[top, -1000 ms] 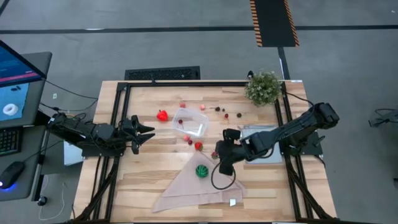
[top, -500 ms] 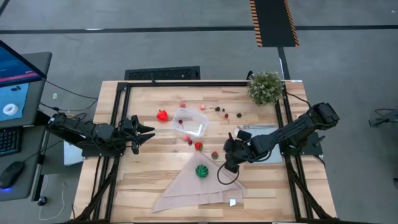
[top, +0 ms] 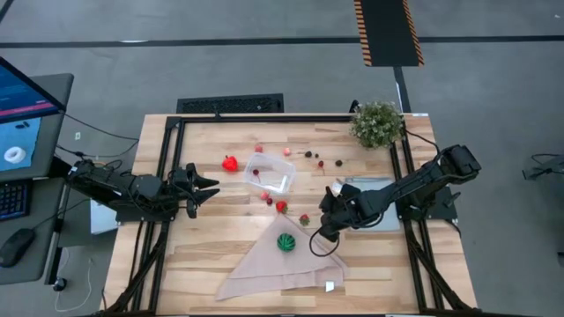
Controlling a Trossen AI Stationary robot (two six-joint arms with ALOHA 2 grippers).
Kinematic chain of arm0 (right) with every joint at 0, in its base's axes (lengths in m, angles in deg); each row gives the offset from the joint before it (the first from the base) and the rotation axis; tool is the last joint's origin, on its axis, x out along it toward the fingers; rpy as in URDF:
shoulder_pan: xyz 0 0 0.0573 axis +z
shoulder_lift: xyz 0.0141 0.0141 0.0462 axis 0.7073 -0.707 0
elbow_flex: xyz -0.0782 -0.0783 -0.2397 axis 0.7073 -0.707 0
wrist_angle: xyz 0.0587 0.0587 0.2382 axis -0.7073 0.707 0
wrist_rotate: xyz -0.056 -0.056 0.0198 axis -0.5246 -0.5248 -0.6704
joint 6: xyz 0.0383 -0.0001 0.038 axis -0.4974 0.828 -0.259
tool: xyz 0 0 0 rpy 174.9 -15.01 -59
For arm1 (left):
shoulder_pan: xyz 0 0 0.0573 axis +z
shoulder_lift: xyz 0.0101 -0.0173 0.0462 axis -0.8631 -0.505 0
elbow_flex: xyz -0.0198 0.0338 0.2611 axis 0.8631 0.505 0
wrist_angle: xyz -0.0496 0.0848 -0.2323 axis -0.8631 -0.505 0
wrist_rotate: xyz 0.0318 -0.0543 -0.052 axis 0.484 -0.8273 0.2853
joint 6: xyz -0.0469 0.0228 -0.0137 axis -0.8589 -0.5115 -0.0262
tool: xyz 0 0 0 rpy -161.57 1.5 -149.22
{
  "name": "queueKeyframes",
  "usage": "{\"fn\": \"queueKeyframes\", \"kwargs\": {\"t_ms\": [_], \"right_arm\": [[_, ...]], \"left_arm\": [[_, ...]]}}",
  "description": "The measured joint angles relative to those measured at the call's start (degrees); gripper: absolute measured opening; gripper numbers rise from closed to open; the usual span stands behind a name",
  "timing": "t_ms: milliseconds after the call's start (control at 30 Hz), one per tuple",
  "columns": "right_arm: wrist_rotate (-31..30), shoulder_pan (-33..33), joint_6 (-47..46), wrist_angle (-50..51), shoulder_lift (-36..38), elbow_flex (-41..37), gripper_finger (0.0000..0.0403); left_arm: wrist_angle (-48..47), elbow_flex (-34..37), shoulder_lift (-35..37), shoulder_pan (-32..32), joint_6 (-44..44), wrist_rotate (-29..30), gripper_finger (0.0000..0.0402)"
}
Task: Pick and placing Produce into tupperware
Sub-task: Put the bottom peach into the transparent bin
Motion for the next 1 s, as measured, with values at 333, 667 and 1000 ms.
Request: {"fn": "queueKeyframes", "kwargs": {"t_ms": [333,667,1000], "right_arm": [[1.2,-0.4,0.1,-0.9,-6.9,0.0,0.0242],[0.9,-0.7,1.1,-1.6,-8.1,0.2,0.0215],[0.9,-2.1,3.4,-3.4,-8.1,0.1,0.0106]], "left_arm": [[-0.3,0.0,0.0,0.0,0.0,0.1,0.0139],[-0.1,0.0,0.0,0.0,0.0,0.6,0.0139],[-0.2,0.0,0.0,0.0,0.0,1.1,0.0139]]}}
